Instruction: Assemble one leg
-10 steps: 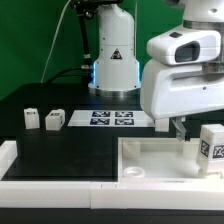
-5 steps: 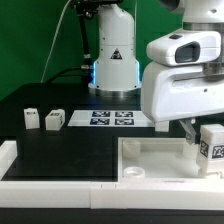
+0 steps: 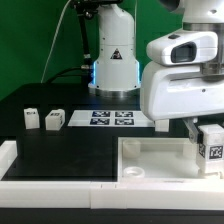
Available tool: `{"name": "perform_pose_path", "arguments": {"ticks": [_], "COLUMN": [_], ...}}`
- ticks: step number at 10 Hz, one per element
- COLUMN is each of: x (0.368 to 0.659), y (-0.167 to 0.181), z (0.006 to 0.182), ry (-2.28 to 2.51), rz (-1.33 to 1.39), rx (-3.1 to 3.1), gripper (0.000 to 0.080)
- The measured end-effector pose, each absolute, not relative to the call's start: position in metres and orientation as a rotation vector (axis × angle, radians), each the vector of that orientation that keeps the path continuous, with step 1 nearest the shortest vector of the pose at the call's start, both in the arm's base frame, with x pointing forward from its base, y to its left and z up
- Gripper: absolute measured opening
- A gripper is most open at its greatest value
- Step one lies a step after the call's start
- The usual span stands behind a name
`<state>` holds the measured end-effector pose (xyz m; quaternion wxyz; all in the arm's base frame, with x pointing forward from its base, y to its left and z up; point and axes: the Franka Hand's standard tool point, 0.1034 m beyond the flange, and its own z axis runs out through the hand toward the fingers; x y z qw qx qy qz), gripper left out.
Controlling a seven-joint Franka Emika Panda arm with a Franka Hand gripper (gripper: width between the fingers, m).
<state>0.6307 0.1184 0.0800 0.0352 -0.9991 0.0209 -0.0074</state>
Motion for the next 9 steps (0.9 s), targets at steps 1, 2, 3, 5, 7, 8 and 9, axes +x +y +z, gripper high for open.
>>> {"name": "perform_pose_path", "arguments": {"ticks": [1, 2, 3, 5, 7, 8, 9], "x": [0.6297, 0.6297, 0.6303, 0.6306, 0.6318, 0.6316, 0.6316], "y": [0.1188, 0.1192, 0.1198, 0.1235, 0.1238, 0.1242, 0.1247], "z": [0.0795, 0.0792, 0.0789, 0.0782, 0.0782, 0.0780, 0.0781], "ry": [0.359, 0.609, 0.825, 1.344, 1.496, 1.445, 1.422], "rz": [-0.039, -0.048, -0.052, -0.026, -0.012, -0.013, -0.015], "rx": [-3.036, -2.986, -2.927, -2.725, -2.644, -2.672, -2.684], "gripper": [0.0291, 0.0291, 0.0292, 0.0292, 0.0292, 0.0375, 0.0512]}}
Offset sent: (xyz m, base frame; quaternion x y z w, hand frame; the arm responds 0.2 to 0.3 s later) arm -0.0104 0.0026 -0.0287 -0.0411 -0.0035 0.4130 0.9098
